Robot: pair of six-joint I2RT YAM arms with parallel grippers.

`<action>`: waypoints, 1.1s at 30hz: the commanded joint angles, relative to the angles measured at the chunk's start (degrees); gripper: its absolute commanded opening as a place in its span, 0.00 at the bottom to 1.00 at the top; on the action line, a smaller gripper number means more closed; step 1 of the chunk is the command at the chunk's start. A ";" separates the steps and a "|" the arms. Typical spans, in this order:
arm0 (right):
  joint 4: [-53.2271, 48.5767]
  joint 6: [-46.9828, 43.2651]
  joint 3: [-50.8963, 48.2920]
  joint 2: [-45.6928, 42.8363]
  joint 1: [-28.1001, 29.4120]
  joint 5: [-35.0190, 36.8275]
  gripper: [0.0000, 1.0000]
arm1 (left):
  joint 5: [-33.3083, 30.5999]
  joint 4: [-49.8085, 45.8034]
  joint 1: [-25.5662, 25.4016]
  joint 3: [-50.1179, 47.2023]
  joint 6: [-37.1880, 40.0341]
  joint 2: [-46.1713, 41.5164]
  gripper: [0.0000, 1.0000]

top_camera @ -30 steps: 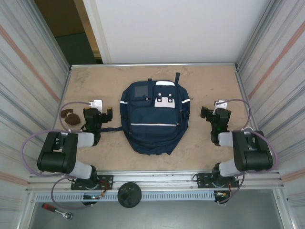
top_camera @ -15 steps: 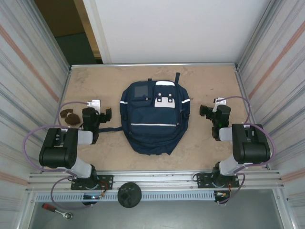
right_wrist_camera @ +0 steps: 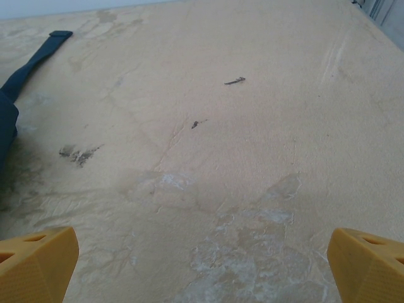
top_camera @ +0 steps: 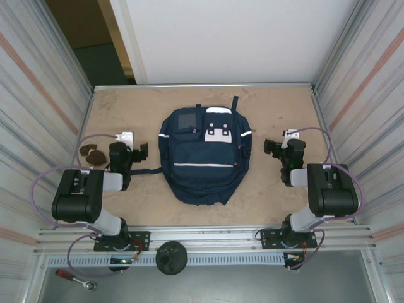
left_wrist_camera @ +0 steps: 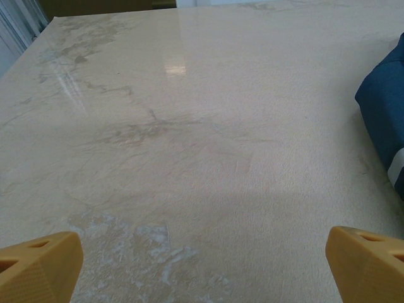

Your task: Pack books, pencil case, and school supplies into a backpack

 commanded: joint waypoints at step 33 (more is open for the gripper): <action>-0.11 0.35 0.80 -0.30 -0.17 -0.21 0.99 | -0.67 0.26 -0.58 1.22 0.25 -0.60 0.99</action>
